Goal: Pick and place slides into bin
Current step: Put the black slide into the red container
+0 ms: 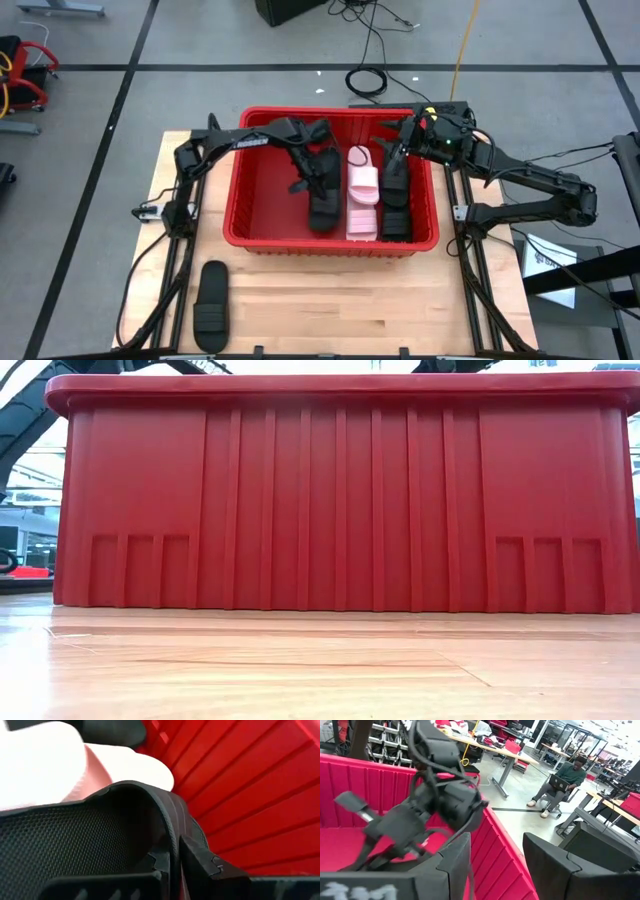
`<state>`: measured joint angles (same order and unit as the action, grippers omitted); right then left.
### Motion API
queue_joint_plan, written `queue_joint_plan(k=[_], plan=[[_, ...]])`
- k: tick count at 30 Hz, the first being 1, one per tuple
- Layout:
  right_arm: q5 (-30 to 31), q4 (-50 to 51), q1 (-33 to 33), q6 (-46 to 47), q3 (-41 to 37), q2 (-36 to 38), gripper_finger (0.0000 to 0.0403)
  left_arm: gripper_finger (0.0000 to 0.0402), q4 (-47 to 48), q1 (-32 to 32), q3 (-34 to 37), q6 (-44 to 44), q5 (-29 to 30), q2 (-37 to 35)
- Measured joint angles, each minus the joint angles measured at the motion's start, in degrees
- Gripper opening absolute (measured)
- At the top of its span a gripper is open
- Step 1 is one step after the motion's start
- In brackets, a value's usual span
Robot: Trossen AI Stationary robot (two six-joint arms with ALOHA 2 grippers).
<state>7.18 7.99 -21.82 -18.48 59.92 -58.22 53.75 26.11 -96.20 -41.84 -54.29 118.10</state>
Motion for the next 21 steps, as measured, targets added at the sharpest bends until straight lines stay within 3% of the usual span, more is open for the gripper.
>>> queue_joint_plan(k=[7, 21], plan=[[0.00, 0.07, 0.00, 0.60, 0.00, 0.00, 0.0171, 0.0031, 0.00, -2.35, 0.00, 0.61, 3.61, 0.43], [-0.02, 0.46, 0.04, 1.31, 0.00, 0.00, 0.0171, 0.0031, 0.53, -2.95, 0.00, 1.87, 3.33, 0.44]])
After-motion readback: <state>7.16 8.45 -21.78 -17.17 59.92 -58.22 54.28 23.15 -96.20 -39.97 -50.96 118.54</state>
